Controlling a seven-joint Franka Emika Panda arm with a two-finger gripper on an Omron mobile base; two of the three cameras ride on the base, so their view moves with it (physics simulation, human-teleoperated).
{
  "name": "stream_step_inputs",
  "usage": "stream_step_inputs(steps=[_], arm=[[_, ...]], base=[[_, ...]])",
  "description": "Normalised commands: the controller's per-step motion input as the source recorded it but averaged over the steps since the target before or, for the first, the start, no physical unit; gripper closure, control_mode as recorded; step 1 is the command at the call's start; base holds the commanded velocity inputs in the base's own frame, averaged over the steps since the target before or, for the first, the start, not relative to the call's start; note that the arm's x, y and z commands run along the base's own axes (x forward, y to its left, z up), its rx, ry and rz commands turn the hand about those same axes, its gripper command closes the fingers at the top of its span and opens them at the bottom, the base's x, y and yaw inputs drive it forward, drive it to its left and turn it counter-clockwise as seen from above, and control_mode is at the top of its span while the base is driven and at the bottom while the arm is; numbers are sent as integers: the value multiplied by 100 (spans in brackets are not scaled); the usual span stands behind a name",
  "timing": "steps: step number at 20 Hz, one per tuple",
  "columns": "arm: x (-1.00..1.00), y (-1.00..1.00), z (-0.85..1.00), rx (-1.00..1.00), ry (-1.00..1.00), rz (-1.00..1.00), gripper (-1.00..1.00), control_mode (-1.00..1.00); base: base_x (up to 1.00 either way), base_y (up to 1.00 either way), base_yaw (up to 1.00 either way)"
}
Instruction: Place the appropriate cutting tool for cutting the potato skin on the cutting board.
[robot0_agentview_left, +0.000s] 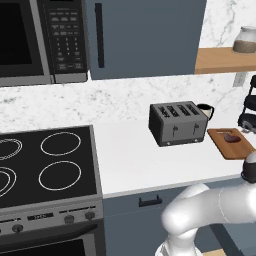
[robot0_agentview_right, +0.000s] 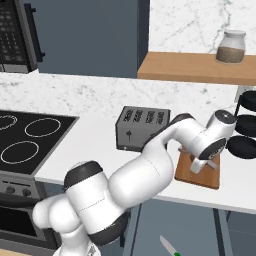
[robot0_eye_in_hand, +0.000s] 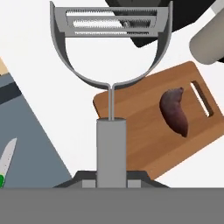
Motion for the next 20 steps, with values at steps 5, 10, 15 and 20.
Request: stream_step_inputs(steps=[5, 10, 15, 20], arm=[[60, -2, -46, 0, 0, 5, 100, -100], [23, -4, -45, 0, 0, 6, 100, -100], [33, 1, -51, 0, 1, 5, 100, -100], [39, 16, -59, 0, 1, 5, 100, -100]], base=[[0, 0, 0], [0, 0, 0], [0, 0, 0], [0, 0, 0]])
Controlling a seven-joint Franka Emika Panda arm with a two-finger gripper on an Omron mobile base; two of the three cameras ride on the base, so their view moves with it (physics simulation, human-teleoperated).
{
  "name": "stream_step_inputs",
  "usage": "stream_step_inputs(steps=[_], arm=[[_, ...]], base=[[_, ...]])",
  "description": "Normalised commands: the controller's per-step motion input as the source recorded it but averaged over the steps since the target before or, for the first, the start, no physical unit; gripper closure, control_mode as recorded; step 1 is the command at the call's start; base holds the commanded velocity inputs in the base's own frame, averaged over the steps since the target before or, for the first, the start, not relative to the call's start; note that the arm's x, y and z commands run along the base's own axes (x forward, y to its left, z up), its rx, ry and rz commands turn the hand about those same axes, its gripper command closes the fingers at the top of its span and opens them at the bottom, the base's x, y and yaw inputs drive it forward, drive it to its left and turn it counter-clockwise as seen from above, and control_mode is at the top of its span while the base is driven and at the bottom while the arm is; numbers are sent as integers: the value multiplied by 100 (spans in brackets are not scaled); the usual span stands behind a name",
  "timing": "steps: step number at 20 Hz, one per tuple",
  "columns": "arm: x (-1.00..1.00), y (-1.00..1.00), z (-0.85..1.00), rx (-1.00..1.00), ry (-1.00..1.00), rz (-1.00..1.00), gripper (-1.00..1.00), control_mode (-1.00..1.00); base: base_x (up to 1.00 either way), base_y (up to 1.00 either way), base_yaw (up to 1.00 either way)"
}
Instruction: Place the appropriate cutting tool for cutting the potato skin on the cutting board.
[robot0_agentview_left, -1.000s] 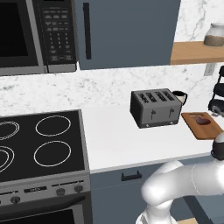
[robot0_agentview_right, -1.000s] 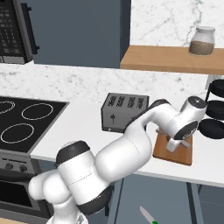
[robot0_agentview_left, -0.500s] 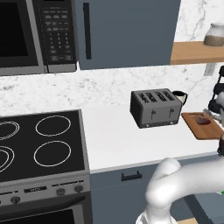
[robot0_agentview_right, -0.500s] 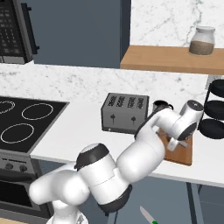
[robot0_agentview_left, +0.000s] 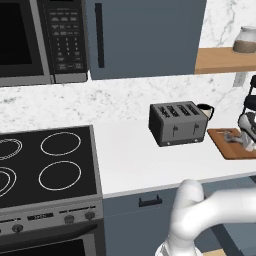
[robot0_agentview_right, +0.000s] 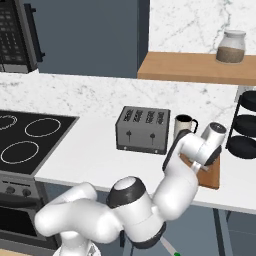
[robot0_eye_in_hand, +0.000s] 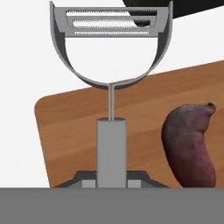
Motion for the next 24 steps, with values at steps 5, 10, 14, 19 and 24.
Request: stream_step_inputs(steps=[5, 10, 14, 19, 24], arm=[[13, 1, -42, 0, 0, 5, 100, -100], [2, 0, -33, 0, 0, 3, 100, -100], [0, 2, -25, 0, 0, 2, -100, -100], [-8, 0, -3, 0, -5, 1, -100, -100], [-55, 0, 72, 0, -15, 0, -100, -100]], base=[[0, 0, 0], [0, 0, 0], [0, 0, 0], [0, 0, 0], [0, 0, 0]])
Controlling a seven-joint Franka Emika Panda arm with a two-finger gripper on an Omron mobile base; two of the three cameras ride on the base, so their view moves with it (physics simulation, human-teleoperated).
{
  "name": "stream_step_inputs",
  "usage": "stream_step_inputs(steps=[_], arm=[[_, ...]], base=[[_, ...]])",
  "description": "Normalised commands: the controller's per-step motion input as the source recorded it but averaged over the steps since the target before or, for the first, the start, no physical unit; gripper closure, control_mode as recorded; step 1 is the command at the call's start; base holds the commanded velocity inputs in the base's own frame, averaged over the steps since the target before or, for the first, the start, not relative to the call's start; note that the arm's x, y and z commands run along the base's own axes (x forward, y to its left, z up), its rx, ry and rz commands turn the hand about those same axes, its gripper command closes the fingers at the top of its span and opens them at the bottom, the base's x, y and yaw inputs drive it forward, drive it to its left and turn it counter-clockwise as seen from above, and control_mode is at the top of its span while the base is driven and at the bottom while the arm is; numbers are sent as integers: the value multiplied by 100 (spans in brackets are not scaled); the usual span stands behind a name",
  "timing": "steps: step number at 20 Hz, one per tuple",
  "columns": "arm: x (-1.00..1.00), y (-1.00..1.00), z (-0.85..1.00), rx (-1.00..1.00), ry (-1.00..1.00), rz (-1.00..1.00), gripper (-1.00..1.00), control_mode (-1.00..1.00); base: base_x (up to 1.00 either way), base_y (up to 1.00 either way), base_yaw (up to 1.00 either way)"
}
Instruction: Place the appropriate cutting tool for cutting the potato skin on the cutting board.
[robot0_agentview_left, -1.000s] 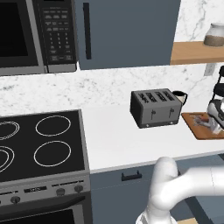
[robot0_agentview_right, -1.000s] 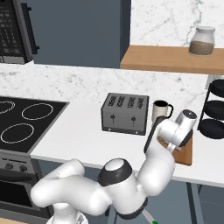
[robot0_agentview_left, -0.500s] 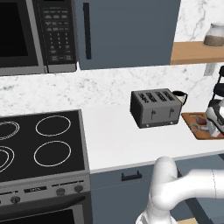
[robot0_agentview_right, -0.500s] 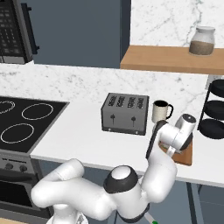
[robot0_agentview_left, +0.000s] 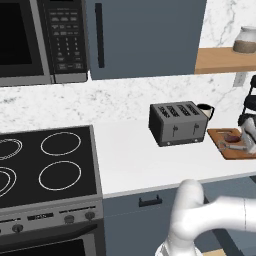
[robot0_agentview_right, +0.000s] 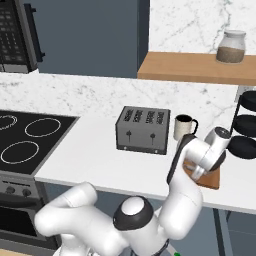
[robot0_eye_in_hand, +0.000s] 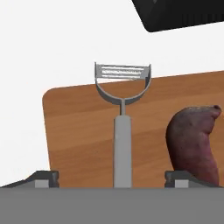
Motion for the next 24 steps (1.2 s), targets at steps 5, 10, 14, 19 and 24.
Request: stream_step_inputs(steps=[5, 10, 14, 19, 24], arm=[[-40, 8, 99, 0, -11, 0, -100, -100], [-59, 37, 77, 0, -4, 0, -100, -100], [-61, 46, 75, 0, -2, 0, -100, -100], [-65, 48, 66, 0, -1, 0, -100, -100], [-64, 50, 67, -2, -1, 0, -100, -100]], base=[[0, 0, 0], [0, 0, 0], [0, 0, 0], [0, 0, 0], [0, 0, 0]])
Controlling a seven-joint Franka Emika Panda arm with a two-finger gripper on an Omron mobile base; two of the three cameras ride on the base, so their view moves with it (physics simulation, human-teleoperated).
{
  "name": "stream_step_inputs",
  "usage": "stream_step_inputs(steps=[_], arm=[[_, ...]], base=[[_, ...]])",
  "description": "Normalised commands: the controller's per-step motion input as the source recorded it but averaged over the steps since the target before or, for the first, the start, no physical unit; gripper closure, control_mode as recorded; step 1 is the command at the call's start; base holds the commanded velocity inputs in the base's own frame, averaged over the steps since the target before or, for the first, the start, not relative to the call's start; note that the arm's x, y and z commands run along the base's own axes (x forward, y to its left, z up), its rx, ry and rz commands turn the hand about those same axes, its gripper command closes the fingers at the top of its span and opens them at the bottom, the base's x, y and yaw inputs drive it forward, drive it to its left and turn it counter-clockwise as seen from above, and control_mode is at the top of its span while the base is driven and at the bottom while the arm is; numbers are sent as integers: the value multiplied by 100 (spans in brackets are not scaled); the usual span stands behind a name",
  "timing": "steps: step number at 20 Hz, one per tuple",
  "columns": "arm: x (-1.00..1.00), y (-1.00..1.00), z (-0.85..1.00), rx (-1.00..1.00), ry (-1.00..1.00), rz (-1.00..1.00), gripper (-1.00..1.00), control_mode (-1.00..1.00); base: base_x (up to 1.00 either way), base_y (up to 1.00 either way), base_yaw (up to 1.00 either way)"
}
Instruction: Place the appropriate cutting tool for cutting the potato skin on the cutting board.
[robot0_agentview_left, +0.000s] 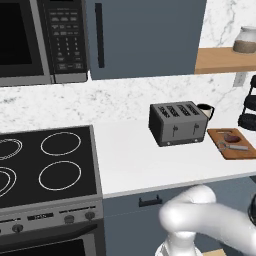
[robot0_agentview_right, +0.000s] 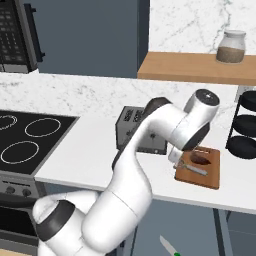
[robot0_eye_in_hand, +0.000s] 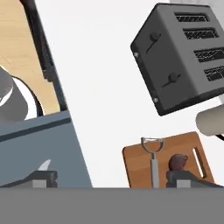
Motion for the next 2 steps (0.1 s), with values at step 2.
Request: stream_step_inputs(steps=[2], arm=[[-58, 58, 69, -2, 0, 0, -100, -100]], base=[[0, 0, 0]])
